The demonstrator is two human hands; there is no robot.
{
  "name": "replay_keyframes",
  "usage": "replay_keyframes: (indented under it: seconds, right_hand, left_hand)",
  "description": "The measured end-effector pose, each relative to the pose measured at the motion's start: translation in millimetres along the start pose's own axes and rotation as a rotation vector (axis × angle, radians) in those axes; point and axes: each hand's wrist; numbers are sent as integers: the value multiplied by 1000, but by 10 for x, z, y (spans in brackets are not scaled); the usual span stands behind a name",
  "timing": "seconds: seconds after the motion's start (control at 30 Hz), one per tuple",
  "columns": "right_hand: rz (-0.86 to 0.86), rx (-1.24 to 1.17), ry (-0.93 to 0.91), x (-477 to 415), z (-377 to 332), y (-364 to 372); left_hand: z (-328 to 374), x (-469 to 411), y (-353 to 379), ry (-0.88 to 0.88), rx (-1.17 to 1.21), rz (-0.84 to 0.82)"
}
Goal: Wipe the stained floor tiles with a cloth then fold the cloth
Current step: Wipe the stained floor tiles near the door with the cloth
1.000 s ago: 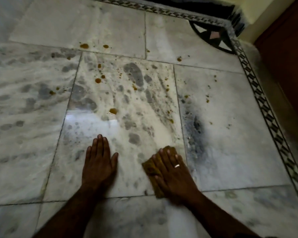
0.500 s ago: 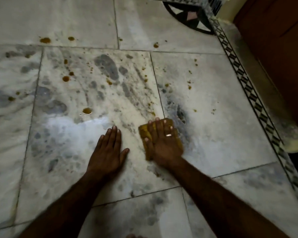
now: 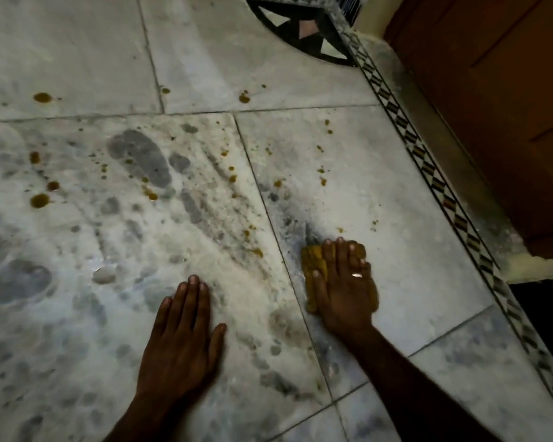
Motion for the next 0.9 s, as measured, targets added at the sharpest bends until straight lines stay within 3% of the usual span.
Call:
replay_keyframes:
  seconds: [0.1, 0.2, 0.33, 0.4, 0.53, 0.67, 0.77, 0.9]
  right_hand:
    - [41, 26, -64, -64, -336, 9]
    - [98, 9, -270, 334, -463, 20]
    - [114, 15, -424, 936, -174, 88]
    - [120, 39, -346, 1056, 155, 98]
    - [105, 34, 31, 859, 734, 77]
    - [57, -8, 231, 185, 685, 17]
    - [101, 9, 161, -30, 466, 25]
    - [121, 66, -57, 386, 493, 32]
  left_hand:
    - [8, -18, -17, 41, -7, 6]
    - [46, -42, -16, 91, -9, 30]
    - [75, -87, 1, 177, -44, 66]
    - [81, -89, -2, 201, -39, 75]
    - [214, -137, 55, 269, 6, 116]
    - [713, -393, 323, 430, 38, 151]
    - [1163, -689, 442, 454, 71, 158]
    - [1398, -962, 491, 438, 100, 186]
Point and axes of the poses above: each hand's wrist, its own x-axis away from the middle knuckle, its own y-axis out of the palm, z = x × y, and after that the axes turned 2 degrees about x, right-handed
